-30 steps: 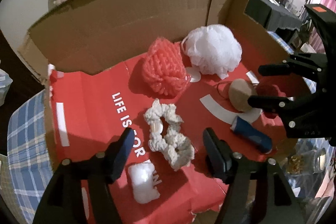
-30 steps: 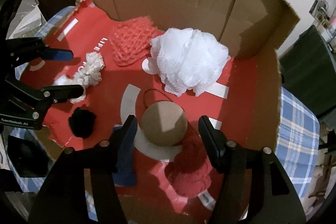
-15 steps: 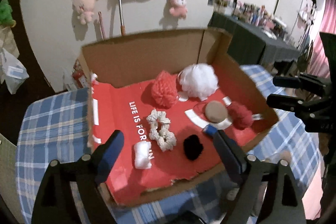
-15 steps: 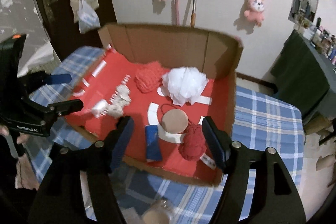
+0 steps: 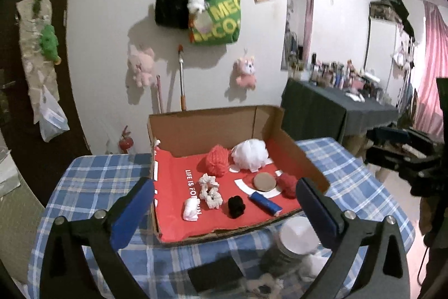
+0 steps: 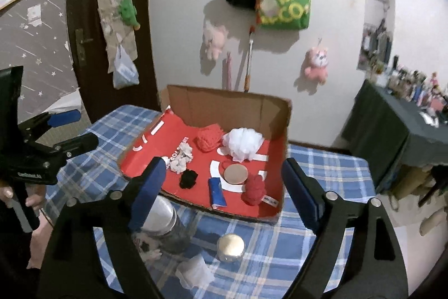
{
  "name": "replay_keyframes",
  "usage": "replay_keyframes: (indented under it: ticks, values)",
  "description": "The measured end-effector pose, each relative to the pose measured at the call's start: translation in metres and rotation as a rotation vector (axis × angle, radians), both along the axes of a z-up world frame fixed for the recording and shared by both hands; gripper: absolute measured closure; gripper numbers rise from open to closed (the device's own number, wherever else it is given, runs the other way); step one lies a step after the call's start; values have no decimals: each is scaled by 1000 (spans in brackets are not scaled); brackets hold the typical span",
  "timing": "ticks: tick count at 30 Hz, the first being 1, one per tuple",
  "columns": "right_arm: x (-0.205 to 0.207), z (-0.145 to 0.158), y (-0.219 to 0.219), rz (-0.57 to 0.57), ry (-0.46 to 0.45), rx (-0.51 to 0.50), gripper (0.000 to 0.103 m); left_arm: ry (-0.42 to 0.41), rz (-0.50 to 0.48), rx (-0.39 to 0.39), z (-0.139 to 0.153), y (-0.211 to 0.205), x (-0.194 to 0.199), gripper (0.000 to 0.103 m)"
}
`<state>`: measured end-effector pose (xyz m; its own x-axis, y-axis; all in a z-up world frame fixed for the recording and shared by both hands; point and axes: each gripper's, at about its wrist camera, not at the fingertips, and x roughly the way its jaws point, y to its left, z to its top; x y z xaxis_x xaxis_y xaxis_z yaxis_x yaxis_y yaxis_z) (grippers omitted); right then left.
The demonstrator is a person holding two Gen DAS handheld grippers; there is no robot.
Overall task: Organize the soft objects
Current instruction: 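Open both tools to release the rope toy and pad, then withdraw, then move both tools back toward the white plush and tissue on the table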
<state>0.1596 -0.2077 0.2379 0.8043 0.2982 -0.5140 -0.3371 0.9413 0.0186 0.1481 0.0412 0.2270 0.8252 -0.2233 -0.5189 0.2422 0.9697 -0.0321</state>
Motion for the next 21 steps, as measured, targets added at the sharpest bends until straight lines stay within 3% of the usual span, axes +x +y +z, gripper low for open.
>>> replay_keyframes:
  ticks: [11,14,21]
  values:
    - [-97,-19,2,-82,-182,12,17,-129,43,-44,-9,-7,-88,0]
    - [-115,-31,2,-94,-197,28,12,-135,44,-39,-19,-12,-104,0]
    - [-140,-55,5,-148,-214,20,12,-134,58,-57,-41,-17,-126,0]
